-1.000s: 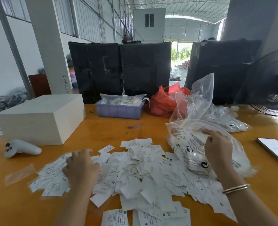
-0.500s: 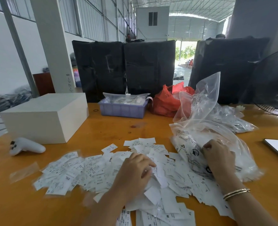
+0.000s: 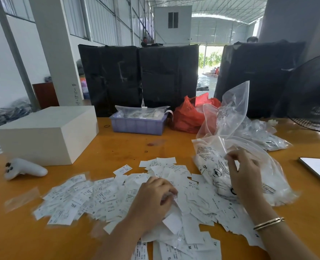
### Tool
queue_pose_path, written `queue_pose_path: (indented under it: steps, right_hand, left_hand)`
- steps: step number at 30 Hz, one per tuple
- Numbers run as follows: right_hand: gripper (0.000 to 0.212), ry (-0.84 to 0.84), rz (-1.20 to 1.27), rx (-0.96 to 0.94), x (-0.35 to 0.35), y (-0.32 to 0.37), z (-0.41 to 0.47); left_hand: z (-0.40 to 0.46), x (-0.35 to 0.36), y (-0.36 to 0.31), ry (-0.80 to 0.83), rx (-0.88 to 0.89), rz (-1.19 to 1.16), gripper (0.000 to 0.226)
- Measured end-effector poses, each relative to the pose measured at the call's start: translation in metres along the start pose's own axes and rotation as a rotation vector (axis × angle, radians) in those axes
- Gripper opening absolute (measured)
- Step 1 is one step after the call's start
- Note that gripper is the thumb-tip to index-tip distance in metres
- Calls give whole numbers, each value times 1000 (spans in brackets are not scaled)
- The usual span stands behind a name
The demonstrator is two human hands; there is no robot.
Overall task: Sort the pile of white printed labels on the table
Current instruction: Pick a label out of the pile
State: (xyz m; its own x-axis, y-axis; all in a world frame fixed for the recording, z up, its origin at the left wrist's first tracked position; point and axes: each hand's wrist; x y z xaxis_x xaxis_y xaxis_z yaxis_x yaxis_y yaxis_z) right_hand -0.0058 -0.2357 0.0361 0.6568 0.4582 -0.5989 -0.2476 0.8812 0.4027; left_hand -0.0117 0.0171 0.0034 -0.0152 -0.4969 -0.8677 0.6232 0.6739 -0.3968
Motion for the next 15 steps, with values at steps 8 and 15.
queue_pose_path:
  steps: [8,15]
  right_hand:
    - [6,333,1084,197,20,74,-18]
    - [14,563,1073,233,39,85,-35]
  left_hand:
    - [0,-17,-14,-127,-167,-594,20]
    - [0,-28,-16,-148,-289,-856,45]
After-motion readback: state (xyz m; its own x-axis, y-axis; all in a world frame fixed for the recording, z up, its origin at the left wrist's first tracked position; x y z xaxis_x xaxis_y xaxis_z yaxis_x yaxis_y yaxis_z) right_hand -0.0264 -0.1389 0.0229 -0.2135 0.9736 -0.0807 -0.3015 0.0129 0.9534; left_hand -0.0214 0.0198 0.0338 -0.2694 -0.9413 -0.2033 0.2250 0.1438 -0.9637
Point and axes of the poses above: each hand's wrist, its own z-axis towards the middle knuckle, its own x-axis out of the palm, y = z × x, and after that the axes turned 12 degrees about y, right-handed
